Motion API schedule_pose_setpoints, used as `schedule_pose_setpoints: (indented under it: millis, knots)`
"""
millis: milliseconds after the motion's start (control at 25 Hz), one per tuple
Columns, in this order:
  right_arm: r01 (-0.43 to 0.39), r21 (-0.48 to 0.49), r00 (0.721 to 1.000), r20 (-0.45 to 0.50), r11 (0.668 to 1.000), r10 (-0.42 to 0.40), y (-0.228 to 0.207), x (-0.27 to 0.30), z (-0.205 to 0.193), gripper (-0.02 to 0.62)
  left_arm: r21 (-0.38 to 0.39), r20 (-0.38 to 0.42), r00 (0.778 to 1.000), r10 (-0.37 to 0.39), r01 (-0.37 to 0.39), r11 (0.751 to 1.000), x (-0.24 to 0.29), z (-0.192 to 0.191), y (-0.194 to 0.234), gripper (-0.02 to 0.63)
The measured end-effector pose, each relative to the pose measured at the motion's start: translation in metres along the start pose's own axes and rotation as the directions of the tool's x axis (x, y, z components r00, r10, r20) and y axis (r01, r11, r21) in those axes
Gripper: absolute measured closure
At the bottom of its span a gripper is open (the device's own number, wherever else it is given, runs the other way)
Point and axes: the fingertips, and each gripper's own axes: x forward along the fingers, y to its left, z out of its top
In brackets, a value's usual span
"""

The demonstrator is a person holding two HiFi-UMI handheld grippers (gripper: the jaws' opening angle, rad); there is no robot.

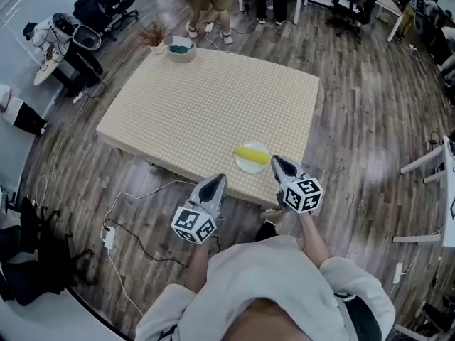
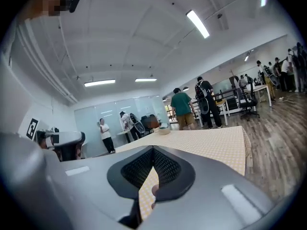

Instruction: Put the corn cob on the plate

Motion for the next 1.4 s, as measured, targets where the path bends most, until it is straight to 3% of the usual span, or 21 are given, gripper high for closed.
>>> schedule_pose_setpoints:
  millis: [240, 360, 560, 960, 1400]
  knots:
    - [0.029, -0.013, 0.997, 0.07, 0.999, -0.028, 0.061, -0.038, -0.005, 0.595, 0.027, 0.004, 0.998, -0.068, 0.067, 0.997, -0.052, 0.002, -0.009, 0.598]
    - [0.043, -0.096, 0.998, 0.058, 0.994, -0.038, 0.095, -0.05, -0.012, 0.595, 0.026, 0.002, 0.995, -0.097, 0.096, 0.995, -0.074, 0.002, -0.014, 0.598]
    - [0.142, -0.209, 0.987, 0.097, 0.968, -0.124, 0.123, -0.083, -0.011, 0.597, 0.039, -0.005, 0.99, -0.139, 0.139, 0.989, -0.098, 0.0, -0.033, 0.598]
    - [0.16, -0.2, 0.983, 0.116, 0.967, -0.139, 0.133, -0.156, -0.025, 0.598, 0.031, -0.03, 0.988, -0.154, 0.155, 0.987, -0.123, -0.026, -0.088, 0.598]
    - [0.102, -0.231, 0.992, 0.091, 0.968, -0.083, 0.123, -0.18, -0.019, 0.598, 0.04, -0.014, 0.992, -0.125, 0.126, 0.991, -0.116, -0.027, -0.142, 0.598]
